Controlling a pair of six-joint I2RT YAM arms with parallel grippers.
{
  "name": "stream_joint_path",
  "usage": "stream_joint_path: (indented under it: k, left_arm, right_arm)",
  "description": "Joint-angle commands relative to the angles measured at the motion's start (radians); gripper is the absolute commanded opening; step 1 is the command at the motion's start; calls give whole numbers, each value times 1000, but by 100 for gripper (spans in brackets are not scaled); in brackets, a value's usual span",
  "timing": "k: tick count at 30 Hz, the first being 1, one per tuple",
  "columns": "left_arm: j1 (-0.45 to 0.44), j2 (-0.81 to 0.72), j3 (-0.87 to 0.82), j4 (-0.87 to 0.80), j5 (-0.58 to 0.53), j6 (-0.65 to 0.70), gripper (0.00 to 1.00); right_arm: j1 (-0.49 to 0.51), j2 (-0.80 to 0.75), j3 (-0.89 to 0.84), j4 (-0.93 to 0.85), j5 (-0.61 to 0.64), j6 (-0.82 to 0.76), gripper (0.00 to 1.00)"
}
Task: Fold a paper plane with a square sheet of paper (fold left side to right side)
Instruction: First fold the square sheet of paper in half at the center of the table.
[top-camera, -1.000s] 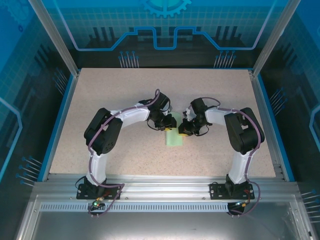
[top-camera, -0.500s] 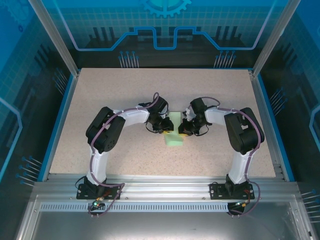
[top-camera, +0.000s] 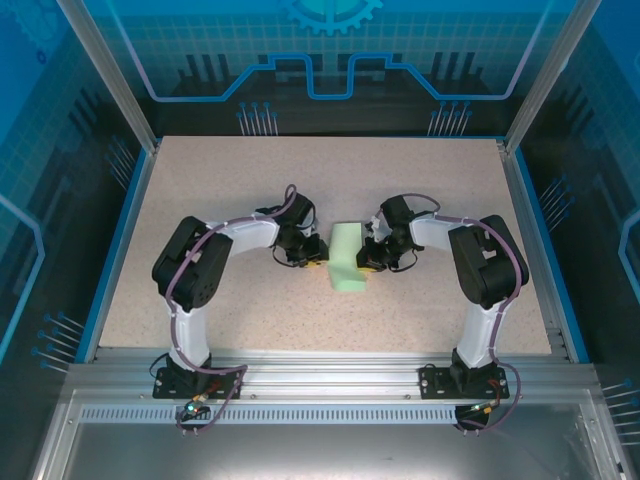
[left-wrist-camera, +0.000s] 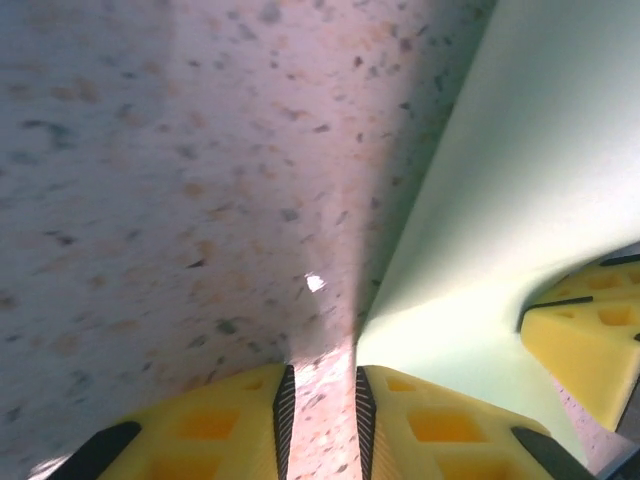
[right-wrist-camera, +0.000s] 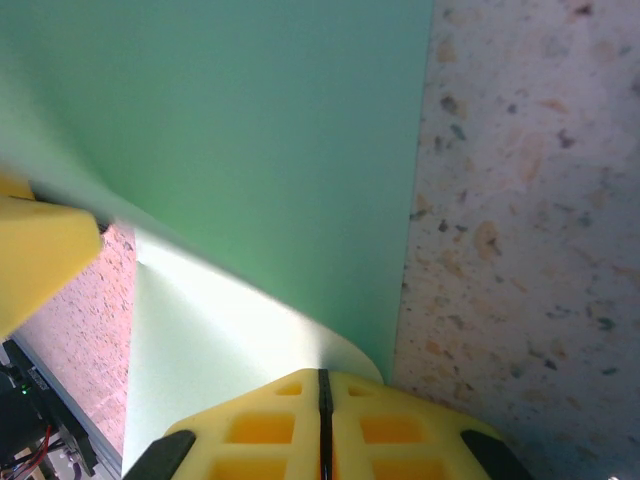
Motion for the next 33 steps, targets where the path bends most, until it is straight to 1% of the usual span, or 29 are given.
stream_joint_path:
  k: [1,5,8,13,17,21,27,33]
  left_arm:
    - [3,-68,-11,-7,19,35,27]
    - [-12,-76,7,44,79,39,26]
    - [-31,-24,60,41,104,49,26]
    - [-51,95,180,12,105,63,26]
    - [-52,167,257,-20,76,78,26]
    - [-50,210,293,-61,20,90,26]
    - [-34,234,288,-101,-52,100,27]
    - [10,231,264,-100,-59,110,27]
  right_arm:
    - [2,55,-26,-79,139,-8,9]
    - [1,53,-26,-79,140,-7,9]
    - [3,54,-24,-80,139,-8,9]
    - [4,55,-23,-83,139,-6,9]
    - [6,56,-20,-87,140,-8,9]
    - [6,56,-15,-96,148,-11,9]
    - [6,55,-14,-109,161,-18,9]
    - [6,53,-17,-112,166,-23,9]
